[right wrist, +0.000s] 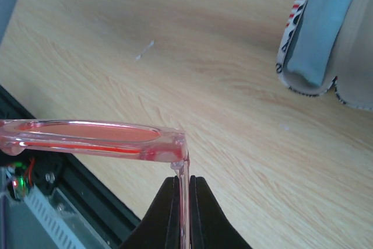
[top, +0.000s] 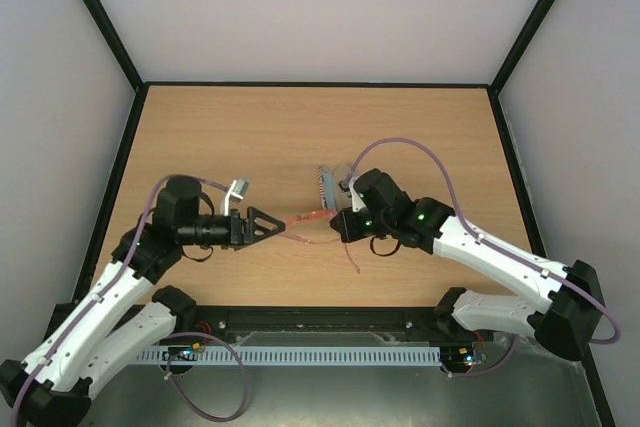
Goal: Organize the sunglasses
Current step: Fold the sunglasses.
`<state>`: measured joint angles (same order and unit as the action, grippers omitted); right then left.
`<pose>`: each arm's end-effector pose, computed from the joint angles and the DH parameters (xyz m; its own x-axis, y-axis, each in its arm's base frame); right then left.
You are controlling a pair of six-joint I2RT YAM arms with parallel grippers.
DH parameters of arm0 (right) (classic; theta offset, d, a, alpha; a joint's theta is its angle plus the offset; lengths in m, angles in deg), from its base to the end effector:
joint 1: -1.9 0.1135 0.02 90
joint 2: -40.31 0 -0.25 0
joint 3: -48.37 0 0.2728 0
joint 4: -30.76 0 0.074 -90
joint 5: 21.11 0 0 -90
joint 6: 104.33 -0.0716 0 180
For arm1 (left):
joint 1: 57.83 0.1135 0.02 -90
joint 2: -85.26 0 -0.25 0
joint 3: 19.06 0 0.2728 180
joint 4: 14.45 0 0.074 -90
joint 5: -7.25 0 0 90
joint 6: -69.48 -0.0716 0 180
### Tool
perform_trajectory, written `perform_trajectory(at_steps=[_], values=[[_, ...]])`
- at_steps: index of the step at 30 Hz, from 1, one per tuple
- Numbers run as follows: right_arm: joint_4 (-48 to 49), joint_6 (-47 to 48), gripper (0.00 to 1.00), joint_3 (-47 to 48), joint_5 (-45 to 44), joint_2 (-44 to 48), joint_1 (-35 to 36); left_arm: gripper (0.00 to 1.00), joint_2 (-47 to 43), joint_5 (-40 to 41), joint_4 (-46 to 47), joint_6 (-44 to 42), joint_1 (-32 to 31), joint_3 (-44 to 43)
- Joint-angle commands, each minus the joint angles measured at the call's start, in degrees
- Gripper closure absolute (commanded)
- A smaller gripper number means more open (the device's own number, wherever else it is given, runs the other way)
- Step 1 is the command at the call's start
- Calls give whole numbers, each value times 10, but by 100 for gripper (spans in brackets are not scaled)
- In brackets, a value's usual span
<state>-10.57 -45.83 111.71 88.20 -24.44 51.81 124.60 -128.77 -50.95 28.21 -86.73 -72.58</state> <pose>0.1687 0.2371 0.2368 -0.8316 -0.2222 -0.5090 -0.5206 0.6311 0.5751 0.1551 -0.1445 0.2918 -0.9096 -0.0941 -0.4048 0.3559 0.3267 -0.8756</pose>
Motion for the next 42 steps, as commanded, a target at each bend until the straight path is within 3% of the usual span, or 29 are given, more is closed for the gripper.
perform_trajectory(at_steps=[1, 19, 36, 42], values=[[-44, 46, 99, -1, -2, 15, 21, 1, -10, -105, 40, 45, 2, 44], [-59, 75, 99, 28, -7, -12, 56, 2, 25, -172, 104, 67, 2, 114], [-95, 111, 99, 70, -86, -45, 92, 31, 26, -181, 110, 69, 2, 151], [-103, 124, 99, 80, -97, -53, 101, 35, 27, -185, 115, 71, 2, 161]])
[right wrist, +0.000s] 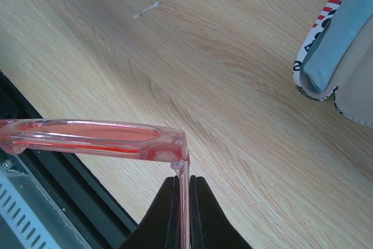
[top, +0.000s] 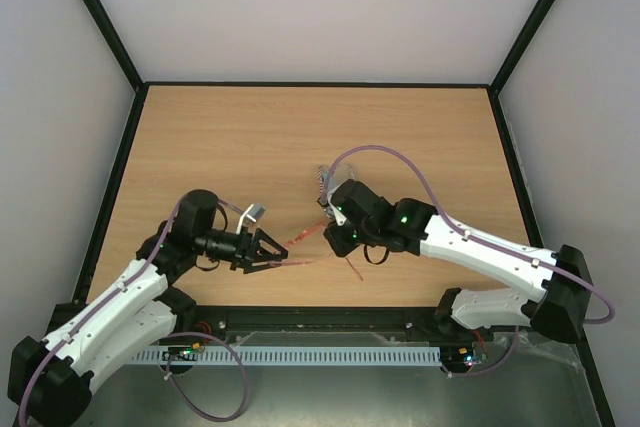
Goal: Organize the sunglasses
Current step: Fold the sunglasses.
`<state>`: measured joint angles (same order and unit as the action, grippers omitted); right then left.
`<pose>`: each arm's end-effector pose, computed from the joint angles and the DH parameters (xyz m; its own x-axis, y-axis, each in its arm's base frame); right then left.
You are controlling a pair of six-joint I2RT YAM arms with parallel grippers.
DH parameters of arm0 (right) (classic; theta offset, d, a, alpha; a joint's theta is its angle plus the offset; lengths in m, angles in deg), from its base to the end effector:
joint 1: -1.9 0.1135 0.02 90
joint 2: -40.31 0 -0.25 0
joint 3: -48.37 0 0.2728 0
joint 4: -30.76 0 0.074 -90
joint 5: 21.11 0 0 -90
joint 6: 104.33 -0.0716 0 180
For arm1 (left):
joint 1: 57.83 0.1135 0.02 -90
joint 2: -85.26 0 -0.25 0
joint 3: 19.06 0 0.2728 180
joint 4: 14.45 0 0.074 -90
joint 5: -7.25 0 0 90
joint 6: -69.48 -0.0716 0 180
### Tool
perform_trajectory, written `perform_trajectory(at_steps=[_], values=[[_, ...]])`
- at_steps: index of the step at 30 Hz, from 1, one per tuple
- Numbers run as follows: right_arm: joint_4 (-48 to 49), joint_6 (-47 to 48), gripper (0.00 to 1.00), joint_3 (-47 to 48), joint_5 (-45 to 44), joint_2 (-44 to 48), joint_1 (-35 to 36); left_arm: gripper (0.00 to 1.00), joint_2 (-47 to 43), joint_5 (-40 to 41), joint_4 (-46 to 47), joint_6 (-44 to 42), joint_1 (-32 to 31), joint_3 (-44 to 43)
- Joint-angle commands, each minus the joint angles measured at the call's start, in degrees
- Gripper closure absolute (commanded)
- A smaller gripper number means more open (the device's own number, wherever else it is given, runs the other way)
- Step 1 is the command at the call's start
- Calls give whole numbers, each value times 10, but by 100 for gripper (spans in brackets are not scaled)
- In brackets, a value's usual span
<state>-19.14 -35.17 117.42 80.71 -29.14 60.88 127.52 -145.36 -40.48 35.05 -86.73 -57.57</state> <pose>0.1405 0.2621 0.2348 -0.6930 -0.4767 -0.5409 -0.7059 0.6012 0.3745 0.1444 -0.1523 0.2107 -0.9857 0.1107 -0.1270 0.1485 0.2151 -0.9652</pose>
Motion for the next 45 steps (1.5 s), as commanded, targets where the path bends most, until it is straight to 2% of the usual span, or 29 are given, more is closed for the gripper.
perform_trajectory(at_steps=[1, 11, 23, 28, 30, 34, 35, 40, 45], values=[[-18, 20, 99, 26, -22, -9, 12, 35, -2, -21, 13, 3, 2, 12], [-19, 30, 99, 38, -23, -22, 34, 35, -2, -24, 34, 17, 2, 28], [-8, 31, 99, 40, -27, -37, 37, 52, -4, -27, 36, 19, 2, 29], [2, 28, 99, 42, -29, -42, 37, 53, -8, -27, 32, 19, 2, 33], [4, 25, 99, 42, -29, -45, 37, 58, -8, -27, 31, 17, 2, 34], [9, 21, 99, 38, -28, -45, 37, 60, -9, -25, 30, 15, 2, 35], [7, 21, 96, 38, -29, -45, 37, 60, -8, -24, 30, 14, 2, 34], [5, 13, 72, 40, -45, -40, 37, 61, -7, -21, 30, 10, 2, 35], [-11, -12, 54, 51, -101, -34, 35, 61, -10, -18, 27, 9, 2, 34]])
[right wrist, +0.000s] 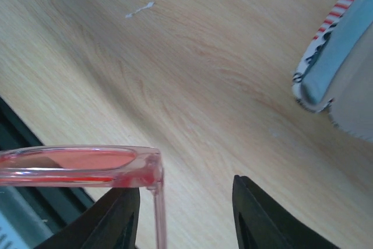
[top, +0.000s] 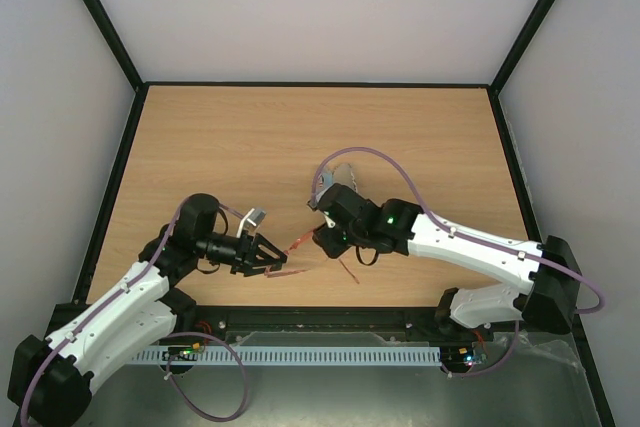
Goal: Organize the sunglasses
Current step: Fold the sunglasses.
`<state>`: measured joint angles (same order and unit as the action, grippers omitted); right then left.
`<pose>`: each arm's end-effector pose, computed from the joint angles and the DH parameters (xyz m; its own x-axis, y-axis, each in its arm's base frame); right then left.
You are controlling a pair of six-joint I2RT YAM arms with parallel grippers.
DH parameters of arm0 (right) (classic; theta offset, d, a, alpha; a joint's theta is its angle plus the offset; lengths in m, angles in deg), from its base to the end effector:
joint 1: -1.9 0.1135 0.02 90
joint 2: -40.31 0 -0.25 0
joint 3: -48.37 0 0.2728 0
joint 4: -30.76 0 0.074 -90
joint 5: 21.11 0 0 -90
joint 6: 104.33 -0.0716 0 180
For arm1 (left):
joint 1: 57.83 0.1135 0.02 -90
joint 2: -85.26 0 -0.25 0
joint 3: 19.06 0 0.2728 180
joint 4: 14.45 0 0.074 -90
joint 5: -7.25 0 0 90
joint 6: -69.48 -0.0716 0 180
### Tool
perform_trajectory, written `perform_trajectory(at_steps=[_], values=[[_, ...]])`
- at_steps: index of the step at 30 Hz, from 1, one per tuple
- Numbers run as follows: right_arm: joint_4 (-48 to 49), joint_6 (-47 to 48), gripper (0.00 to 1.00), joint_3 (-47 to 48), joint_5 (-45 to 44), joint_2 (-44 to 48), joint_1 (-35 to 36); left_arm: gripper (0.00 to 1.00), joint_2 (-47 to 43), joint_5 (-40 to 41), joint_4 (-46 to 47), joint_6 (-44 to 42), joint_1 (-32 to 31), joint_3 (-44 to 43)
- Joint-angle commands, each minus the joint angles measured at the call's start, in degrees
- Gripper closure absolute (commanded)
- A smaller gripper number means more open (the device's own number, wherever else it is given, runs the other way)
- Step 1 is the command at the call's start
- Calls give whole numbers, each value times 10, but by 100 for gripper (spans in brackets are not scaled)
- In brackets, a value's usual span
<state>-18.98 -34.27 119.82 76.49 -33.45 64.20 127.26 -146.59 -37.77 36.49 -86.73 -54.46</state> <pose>0.1366 0.2805 0.2282 -0.6568 -0.5237 -0.5425 -0.7355 0.6035 0.3078 0.1411 -0.1513 0.1968 -0.9877 0.1229 -0.0964 0.1206 0.2076 -0.9707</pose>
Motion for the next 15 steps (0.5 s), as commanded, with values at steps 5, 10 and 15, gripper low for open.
perform_trajectory(at_steps=[5, 10, 15], values=[[-43, -47, 45, 39, -108, 36, -22, 62, -9, 4, -8, -10, 2, 1], [-87, -63, 33, 48, -116, 96, -43, 62, 5, 28, -10, -24, 9, -11], [-122, -79, 33, 23, -62, 132, -43, 62, 54, 75, -2, -52, 22, -38]])
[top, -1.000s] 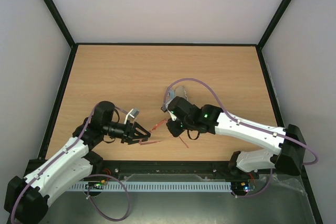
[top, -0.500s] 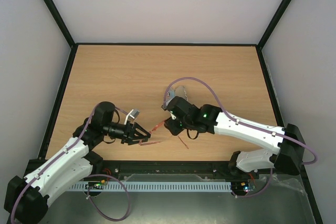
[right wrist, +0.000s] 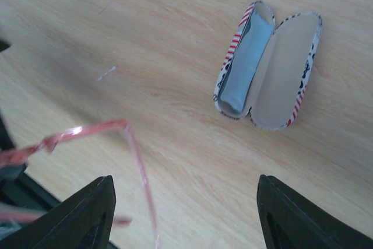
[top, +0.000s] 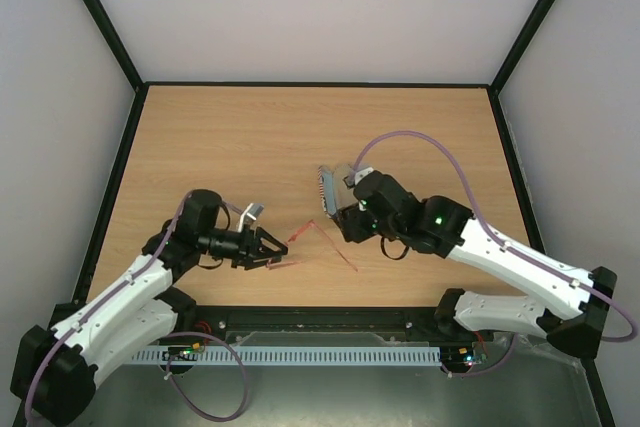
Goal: Organize the sunglasses
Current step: Fold the sunglasses.
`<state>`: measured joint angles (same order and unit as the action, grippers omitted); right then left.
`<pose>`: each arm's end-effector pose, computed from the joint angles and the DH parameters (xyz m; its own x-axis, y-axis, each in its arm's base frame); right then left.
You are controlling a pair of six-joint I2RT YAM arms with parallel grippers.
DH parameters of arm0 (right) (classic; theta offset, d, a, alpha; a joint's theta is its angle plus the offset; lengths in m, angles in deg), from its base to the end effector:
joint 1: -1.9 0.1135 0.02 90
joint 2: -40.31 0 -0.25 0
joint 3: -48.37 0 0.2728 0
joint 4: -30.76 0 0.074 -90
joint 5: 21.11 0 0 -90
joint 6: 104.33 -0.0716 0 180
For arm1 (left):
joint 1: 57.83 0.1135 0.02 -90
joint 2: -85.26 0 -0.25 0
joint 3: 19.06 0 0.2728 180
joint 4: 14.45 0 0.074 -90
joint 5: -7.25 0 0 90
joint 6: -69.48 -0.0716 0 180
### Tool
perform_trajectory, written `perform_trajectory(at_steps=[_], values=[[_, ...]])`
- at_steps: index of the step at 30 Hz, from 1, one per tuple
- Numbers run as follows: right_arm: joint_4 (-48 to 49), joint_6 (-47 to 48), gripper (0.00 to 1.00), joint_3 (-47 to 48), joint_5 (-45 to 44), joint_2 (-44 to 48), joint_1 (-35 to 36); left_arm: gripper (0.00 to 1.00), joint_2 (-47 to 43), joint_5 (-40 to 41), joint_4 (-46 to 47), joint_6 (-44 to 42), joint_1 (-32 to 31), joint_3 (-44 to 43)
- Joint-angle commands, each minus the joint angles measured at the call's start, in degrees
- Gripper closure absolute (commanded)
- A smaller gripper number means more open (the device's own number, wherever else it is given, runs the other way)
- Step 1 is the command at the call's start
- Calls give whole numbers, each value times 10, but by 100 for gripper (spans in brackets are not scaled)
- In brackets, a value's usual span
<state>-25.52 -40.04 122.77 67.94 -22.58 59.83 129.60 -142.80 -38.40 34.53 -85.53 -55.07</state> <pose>0.1479 0.2339 0.2879 -0.7018 -0.3031 -0.6447 -0.5956 0.7462 0.2975 0.1517 -0.1497 0.1901 -0.9927 0.0590 -0.1050 0.1169 0.2616 -0.9581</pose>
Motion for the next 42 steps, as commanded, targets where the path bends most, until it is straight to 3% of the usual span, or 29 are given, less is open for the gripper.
perform_trajectory(at_steps=[1, 3, 6, 11, 25, 31, 42], values=[[-58, -25, 35, -13, 38, 34, 1, 62, 44, 44, 7, -41, 14, -38], [-47, -29, 41, -24, 90, 57, 1, 62, 65, 64, 11, -47, 18, -51], [-6, -45, 58, -46, 171, 74, 22, 62, 96, 71, 42, -45, 19, -63], [45, -69, 78, -80, 165, 22, 79, 62, 124, 71, 50, -51, 20, -84], [110, -59, 84, -5, 99, -174, 61, 62, 92, 54, 60, -35, 20, -63], [129, -54, 88, 31, 113, -194, 16, 62, 80, 51, 65, -32, 19, -43], [120, -49, 89, 62, 107, -218, 11, 62, 75, 57, 65, -30, 14, -35]])
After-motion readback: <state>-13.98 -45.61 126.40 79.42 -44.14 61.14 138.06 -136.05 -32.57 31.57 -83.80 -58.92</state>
